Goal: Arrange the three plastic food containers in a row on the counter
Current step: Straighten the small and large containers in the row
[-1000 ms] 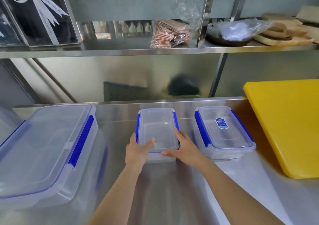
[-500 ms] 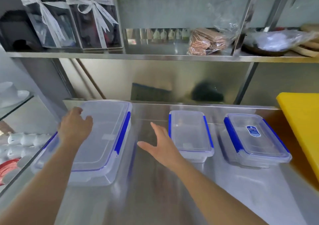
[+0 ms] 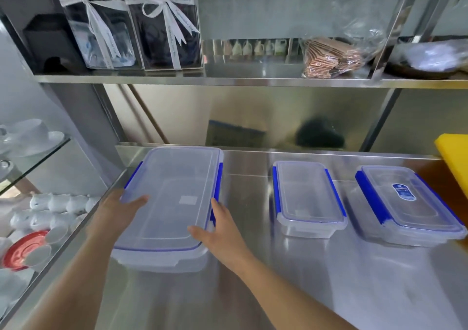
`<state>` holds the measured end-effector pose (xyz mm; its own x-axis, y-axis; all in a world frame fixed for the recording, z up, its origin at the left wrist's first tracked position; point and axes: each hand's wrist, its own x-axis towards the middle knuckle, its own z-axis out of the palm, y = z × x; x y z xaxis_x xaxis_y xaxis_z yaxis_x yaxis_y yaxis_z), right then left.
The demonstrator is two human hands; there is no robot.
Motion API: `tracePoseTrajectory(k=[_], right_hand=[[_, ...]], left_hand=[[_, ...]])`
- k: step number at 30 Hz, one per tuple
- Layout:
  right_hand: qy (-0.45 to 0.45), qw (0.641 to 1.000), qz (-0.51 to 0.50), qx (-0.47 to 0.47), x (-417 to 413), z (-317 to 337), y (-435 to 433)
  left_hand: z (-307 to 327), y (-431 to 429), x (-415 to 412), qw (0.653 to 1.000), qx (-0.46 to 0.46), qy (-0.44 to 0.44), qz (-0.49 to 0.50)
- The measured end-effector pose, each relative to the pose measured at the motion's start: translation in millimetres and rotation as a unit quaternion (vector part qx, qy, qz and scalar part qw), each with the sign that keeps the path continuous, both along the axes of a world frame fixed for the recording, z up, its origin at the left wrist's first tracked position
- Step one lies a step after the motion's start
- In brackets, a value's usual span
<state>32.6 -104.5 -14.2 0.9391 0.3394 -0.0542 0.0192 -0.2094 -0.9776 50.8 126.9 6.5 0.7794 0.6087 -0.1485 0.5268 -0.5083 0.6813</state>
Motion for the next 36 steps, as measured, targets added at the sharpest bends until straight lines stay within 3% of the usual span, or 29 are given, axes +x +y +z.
tracePoseTrajectory(k=[11, 20, 36], right_hand=[[-0.023, 0.99, -0.135, -0.041, 1.5, -12.6, -37.3], [-0.005, 0.993, -0.084, -0.081, 4.4, -15.9, -45.3], [-0.027, 0.967, -0.016, -0.252, 3.4, 3.5, -43.7]], left_hand=[[1.0, -63.8, -5.8, 0.999, 0.023, 0.032, -0.025], [4.3, -75.2, -7.0, 0.999, 0.021, 0.022, -0.018], [-1.5, -62.4, -5.0, 1.0, 0.014, 0.02, -0.005]])
